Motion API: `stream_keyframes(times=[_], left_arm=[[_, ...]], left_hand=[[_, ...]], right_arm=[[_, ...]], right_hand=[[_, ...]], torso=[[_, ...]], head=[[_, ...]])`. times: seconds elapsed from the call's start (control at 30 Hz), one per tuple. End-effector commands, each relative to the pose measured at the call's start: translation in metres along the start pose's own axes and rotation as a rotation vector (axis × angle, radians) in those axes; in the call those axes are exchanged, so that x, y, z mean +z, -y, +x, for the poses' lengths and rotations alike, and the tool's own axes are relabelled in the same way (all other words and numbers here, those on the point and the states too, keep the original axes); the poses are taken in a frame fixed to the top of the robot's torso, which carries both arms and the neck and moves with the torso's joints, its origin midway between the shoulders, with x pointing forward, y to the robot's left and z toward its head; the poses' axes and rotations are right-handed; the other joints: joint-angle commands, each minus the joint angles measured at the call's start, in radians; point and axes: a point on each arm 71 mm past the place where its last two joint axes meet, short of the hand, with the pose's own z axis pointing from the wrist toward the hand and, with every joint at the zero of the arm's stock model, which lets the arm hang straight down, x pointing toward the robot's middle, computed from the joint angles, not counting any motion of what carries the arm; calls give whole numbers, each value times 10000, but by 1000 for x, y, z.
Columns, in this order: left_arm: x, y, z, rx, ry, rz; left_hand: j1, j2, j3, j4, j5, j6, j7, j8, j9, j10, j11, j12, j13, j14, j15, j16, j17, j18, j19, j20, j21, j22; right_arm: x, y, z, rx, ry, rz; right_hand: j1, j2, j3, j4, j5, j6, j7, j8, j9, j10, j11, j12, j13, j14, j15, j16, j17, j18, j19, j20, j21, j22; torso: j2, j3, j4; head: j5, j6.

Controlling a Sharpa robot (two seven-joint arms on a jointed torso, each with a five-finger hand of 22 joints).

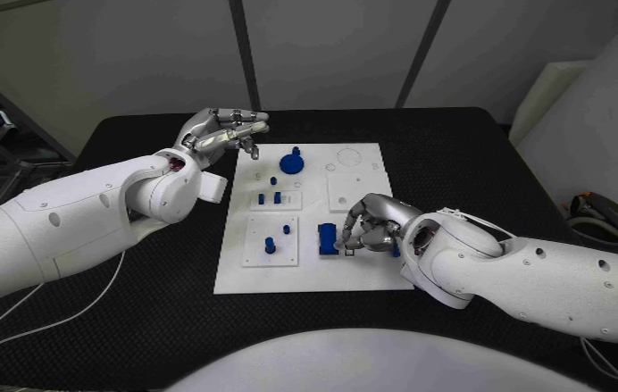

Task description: Assemble the parts on the task board

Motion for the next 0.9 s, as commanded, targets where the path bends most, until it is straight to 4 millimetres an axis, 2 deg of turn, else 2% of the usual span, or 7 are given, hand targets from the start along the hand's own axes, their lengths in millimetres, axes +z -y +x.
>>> stream_keyframes(times=[0.03,0.1,0.23,0.43,0.53,0.7,0.9], left_arm=[[0,1,1,-113,-75,29],[-1,1,1,-112,-71,30],[-1,1,0,-106,-53,30],[-1,1,2,-124,-91,42],[-1,1,4,-138,-119,43],[-1,0,4,-147,-125,34],[-1,-1,5,-163,-140,22]], left_hand=[[23,73,-36,-12,-38,-53,7,55,7,-59,-2,67,-2,-75,-13,39,-17,60,-38,-8,-39,-15],[38,72,-35,-21,-37,-55,7,57,7,-61,-3,70,-2,-77,-15,41,-21,60,-37,-9,-40,-15],[44,69,-37,-26,-37,-57,7,58,7,-63,-3,72,-1,-79,-15,43,-23,61,-37,-10,-41,-16],[44,69,-37,-26,-37,-57,7,58,7,-63,-3,72,-1,-79,-15,43,-23,61,-37,-10,-41,-16],[44,69,-37,-26,-37,-57,7,58,7,-63,-3,72,-1,-79,-15,43,-23,61,-37,-10,-41,-16],[44,69,-37,-26,-37,-57,7,58,7,-63,-3,72,-1,-79,-15,43,-23,61,-37,-10,-41,-16],[44,69,-37,-26,-37,-57,7,58,7,-63,-3,72,-1,-79,-15,43,-23,61,-37,-10,-41,-16]], right_arm=[[-6,-6,-10,749,371,-875],[-13,4,-20,1110,477,-683],[-25,29,-35,1193,651,-43],[-36,51,-47,751,887,579],[-40,59,-51,376,1050,865],[-43,68,-53,-322,1084,1353],[-42,74,-48,-966,761,1818]], right_hand=[[-59,133,-50,27,96,-131,84,-249,-131,225,146,4,1316,913,95,-19,2079,-138,-60,74,-37,1],[40,232,-54,8,128,-142,179,-607,-314,235,226,17,1338,916,172,-14,2088,-137,-59,145,-34,12],[126,281,-98,-8,129,-77,293,-1183,-588,215,325,-24,1319,915,256,-18,2083,-132,-65,231,-32,22],[95,271,-225,37,122,-4,408,-1793,-844,214,424,-42,1319,926,337,9,2134,-136,-42,306,2,84],[56,270,-280,71,180,104,414,-1926,-892,200,432,-73,1296,920,348,-3,2111,-128,-50,323,-6,71],[-54,166,-470,163,538,525,323,-2056,-917,165,369,-155,1238,898,305,-55,2022,-109,-87,312,-51,8],[-277,-34,-746,304,594,676,297,-2083,-872,120,347,-247,1170,885,287,-87,1972,-99,-128,290,-109,-66]], torso=[[0,-2,-13],[-6,0,-25],[-25,-33,-28],[-37,-55,-54],[-31,-49,-52],[-29,-37,-77],[-16,-42,-41]], head=[[-39,39],[-56,40],[-182,34],[-400,146],[-552,141],[-614,101],[-755,129]])
